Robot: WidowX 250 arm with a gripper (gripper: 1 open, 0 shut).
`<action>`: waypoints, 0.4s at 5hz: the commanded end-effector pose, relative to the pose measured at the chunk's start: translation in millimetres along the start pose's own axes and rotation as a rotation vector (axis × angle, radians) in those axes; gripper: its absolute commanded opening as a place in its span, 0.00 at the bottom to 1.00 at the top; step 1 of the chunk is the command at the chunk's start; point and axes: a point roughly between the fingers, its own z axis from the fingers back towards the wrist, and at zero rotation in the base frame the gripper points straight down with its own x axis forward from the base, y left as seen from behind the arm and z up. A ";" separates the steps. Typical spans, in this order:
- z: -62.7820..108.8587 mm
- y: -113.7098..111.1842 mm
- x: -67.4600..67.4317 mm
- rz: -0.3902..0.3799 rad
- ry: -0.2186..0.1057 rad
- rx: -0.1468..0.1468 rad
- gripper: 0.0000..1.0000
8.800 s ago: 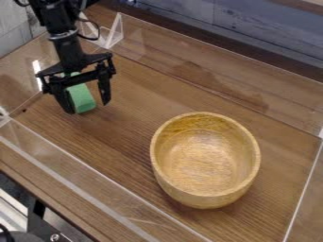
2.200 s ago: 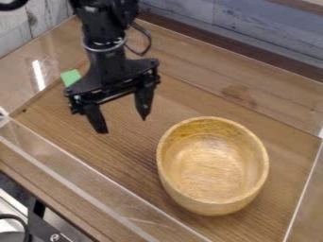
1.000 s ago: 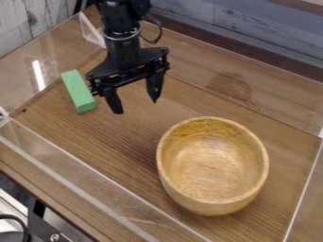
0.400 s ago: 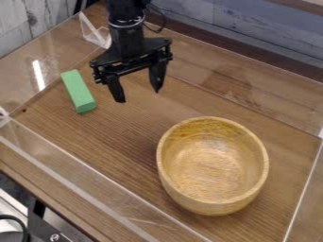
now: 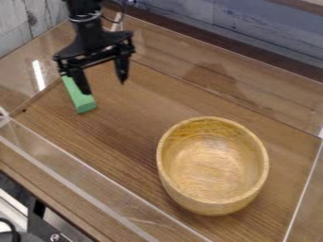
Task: Put the green block in the brown bowl
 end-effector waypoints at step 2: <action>3.2 3.9 25.3 0.011 -0.056 0.002 1.00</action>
